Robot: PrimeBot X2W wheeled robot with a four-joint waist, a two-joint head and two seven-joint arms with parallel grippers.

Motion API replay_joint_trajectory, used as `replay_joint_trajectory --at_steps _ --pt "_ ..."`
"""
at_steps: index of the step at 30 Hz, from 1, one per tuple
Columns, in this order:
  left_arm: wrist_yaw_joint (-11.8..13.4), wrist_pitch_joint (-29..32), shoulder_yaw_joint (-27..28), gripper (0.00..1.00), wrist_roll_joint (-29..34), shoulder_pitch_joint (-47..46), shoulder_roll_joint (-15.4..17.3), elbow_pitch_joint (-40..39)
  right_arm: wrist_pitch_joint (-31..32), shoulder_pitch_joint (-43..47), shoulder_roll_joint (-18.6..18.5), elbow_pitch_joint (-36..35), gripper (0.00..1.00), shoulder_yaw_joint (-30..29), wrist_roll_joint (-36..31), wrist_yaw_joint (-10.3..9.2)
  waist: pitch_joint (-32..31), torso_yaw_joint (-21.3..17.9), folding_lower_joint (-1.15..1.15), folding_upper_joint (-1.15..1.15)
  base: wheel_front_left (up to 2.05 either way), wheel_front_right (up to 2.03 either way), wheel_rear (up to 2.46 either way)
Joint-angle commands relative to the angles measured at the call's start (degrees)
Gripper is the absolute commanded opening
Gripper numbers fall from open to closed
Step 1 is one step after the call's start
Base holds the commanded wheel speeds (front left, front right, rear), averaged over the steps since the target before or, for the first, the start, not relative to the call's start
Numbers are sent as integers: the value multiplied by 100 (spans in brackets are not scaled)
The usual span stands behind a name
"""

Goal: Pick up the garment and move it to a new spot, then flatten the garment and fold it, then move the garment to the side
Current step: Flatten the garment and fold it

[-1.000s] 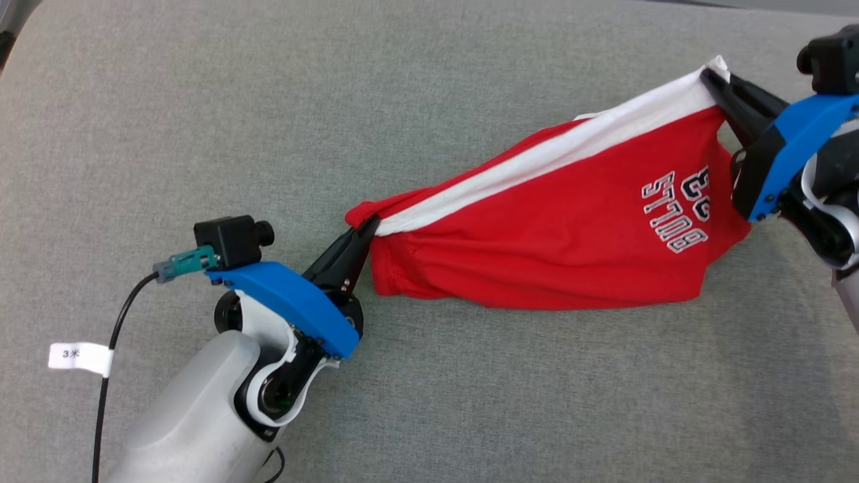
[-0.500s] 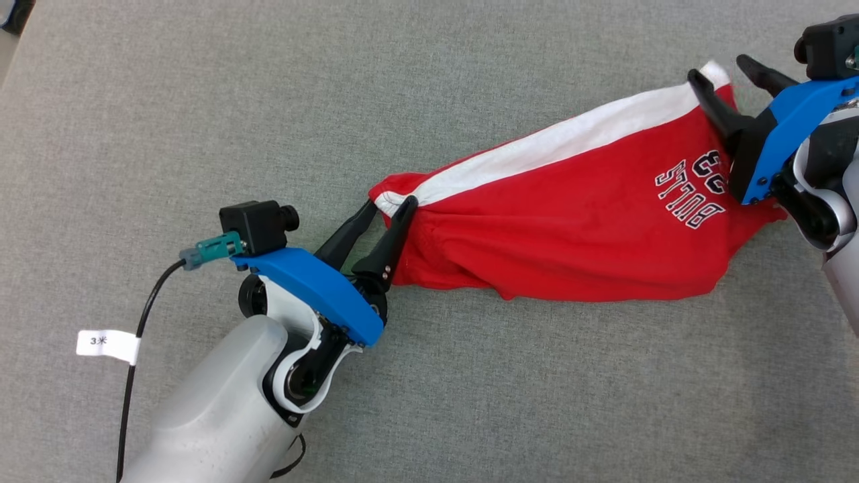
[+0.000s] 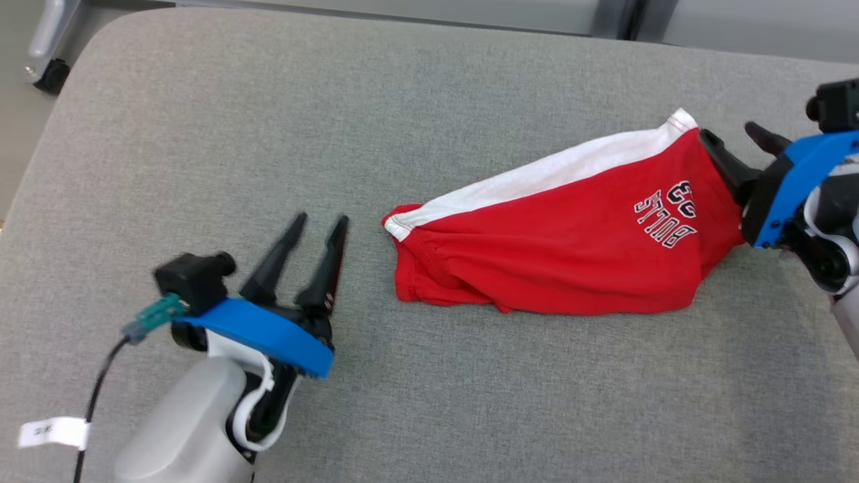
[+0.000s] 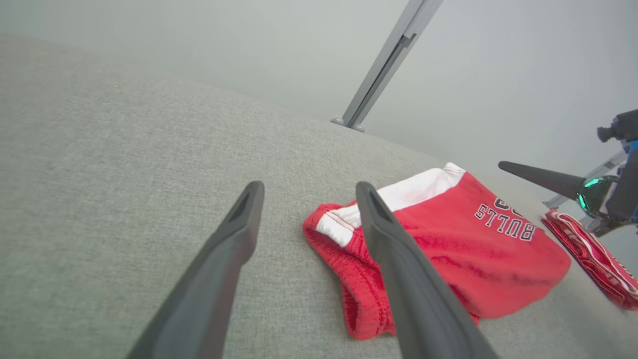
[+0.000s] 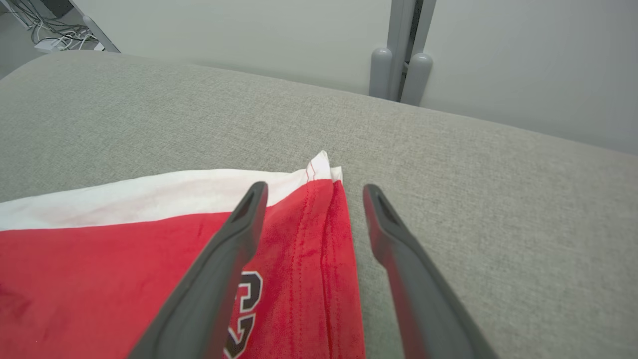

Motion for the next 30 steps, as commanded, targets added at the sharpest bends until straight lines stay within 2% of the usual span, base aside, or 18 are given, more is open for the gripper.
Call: replay_joint_trajectory --at_steps 1,4,5,9,13,21,29,30 --pt "21 -38 564 100 426 80 -168 -144 -54 133 -89 19 100 -94 67 0 -54 29 1 0 0 0 0" --pt "-2 -33 1316 100 1192 455 -469 -249 -46 294 -82 45 100 -182 156 0 -103 68 1 0 0 0 0" --pt "-2 -33 1316 100 1192 455 -469 -249 -46 294 -82 45 100 -182 156 0 -103 68 1 0 0 0 0" --pt "-41 -36 2072 100 2036 705 -890 -376 -37 428 -40 107 100 -308 235 0 -135 113 1 0 0 0 0" --pt "-62 -37 2515 100 2655 864 -1175 -431 38 450 70 246 100 -451 209 0 -100 162 1 0 0 0 0" --pt "-59 -37 2596 100 3190 797 -1287 -579 237 187 316 807 100 -887 -150 0 146 292 1 0 0 0 0" --pt "-46 -38 2513 100 3162 720 -1310 -652 554 6 682 1364 100 -1031 -531 0 258 362 1 0 0 0 0" --pt "-47 -38 2499 100 3150 717 -1309 -659 601 17 724 1404 92 -1009 -568 0 259 364 1 0 0 0 0"
